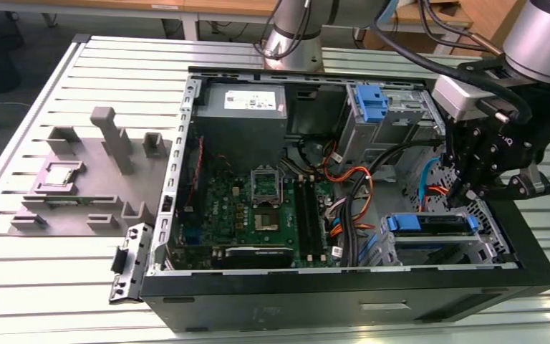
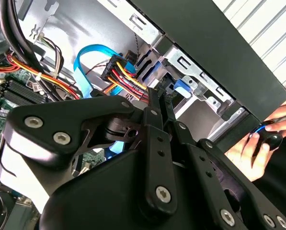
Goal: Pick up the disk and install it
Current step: 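Insert the first disk wire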
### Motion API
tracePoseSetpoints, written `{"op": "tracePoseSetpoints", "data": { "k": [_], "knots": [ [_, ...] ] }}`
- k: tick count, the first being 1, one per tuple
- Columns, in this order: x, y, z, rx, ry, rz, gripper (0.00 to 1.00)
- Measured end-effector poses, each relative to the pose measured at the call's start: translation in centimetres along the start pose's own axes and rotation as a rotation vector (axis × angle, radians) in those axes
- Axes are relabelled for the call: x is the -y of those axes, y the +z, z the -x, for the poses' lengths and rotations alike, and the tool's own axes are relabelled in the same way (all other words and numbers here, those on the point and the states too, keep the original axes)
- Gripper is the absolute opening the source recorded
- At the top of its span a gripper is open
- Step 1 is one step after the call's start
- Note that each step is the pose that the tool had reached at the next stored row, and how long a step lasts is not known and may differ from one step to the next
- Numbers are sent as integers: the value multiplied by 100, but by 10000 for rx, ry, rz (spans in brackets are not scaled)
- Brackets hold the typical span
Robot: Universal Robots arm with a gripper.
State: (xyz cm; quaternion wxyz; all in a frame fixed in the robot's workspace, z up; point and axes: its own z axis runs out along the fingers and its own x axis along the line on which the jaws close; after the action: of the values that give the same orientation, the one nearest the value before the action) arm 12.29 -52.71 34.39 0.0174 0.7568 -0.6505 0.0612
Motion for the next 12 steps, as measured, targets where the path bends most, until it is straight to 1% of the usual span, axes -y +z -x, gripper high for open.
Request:
{"op": "tracePoseSetpoints", "data": {
  "k": [4, 5, 9, 12],
  "knots": [
    [0, 1, 0, -2, 32, 4, 17],
    [-2, 4, 2, -3, 124, 14, 17],
    [-6, 12, 2, -43, 803, 94, 17],
    [-8, 21, -8, -45, 864, 100, 17]
  ]
}}
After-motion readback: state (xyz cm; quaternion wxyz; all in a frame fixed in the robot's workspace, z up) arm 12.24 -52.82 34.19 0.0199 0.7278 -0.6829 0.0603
